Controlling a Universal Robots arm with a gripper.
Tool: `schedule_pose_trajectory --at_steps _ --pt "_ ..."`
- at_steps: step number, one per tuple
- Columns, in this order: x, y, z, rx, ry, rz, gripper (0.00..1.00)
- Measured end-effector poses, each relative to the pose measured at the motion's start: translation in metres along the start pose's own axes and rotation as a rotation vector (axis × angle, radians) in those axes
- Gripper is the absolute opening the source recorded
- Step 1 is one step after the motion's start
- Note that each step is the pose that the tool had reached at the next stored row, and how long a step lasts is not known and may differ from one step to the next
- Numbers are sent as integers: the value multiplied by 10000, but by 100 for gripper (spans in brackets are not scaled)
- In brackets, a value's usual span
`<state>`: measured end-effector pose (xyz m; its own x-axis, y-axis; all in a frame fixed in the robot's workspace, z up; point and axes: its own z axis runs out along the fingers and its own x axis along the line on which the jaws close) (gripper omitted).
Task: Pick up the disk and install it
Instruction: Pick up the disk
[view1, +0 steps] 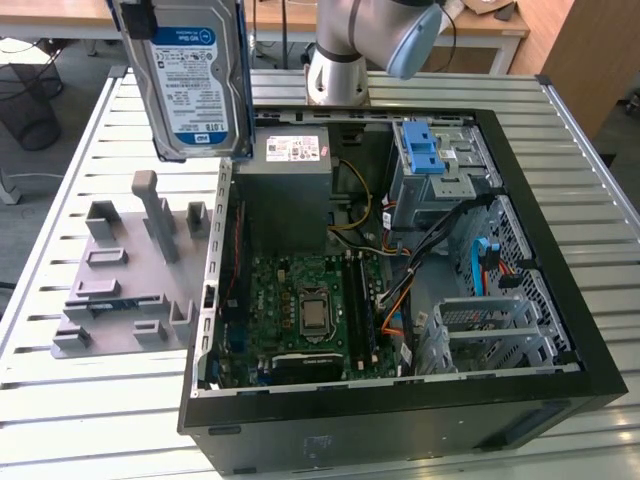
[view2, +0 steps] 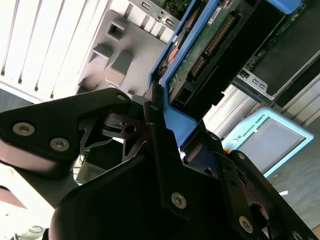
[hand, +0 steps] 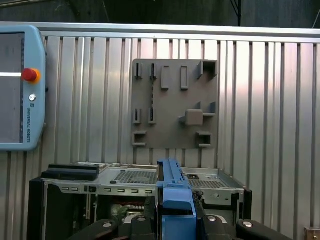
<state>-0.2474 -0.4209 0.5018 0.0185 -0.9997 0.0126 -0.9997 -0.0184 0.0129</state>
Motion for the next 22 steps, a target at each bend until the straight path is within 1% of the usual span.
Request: schedule_pose_trajectory --at_steps 22 --pt "154 -406 -2 -5 1 3 36"
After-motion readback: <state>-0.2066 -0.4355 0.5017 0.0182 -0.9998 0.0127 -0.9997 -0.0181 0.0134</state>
